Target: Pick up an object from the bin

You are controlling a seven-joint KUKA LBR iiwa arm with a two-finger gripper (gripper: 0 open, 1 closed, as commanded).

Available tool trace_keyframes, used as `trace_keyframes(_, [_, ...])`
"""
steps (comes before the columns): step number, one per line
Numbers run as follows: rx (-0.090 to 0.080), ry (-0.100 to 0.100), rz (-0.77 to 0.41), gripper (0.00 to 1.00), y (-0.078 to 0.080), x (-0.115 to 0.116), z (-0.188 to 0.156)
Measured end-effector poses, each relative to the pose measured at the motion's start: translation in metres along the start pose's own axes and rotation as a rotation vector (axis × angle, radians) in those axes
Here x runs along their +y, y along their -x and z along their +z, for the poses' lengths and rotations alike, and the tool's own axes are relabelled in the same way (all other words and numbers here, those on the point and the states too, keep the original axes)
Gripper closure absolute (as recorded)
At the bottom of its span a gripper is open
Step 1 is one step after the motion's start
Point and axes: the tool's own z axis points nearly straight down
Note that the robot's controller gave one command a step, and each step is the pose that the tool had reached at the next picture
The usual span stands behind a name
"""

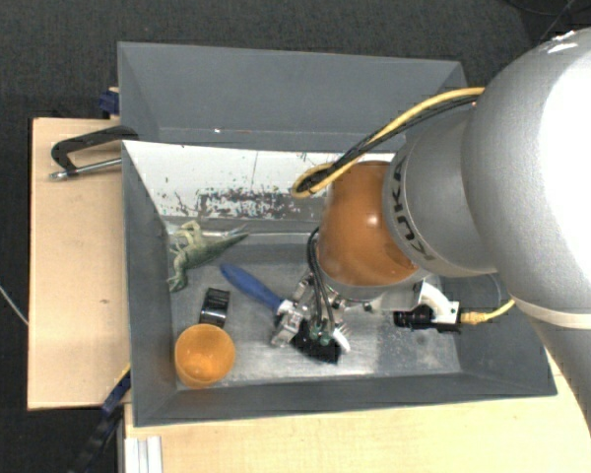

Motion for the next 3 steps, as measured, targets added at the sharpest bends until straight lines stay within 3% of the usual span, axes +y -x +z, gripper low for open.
trace_keyframes(1, [0.004, -0.003, -0.002, 1.0, 0.002, 0.002, -0.064])
trace_keyframes(3, [0.007, -0.006, -0.006, 1.0, 0.003, 0.005, -0.103])
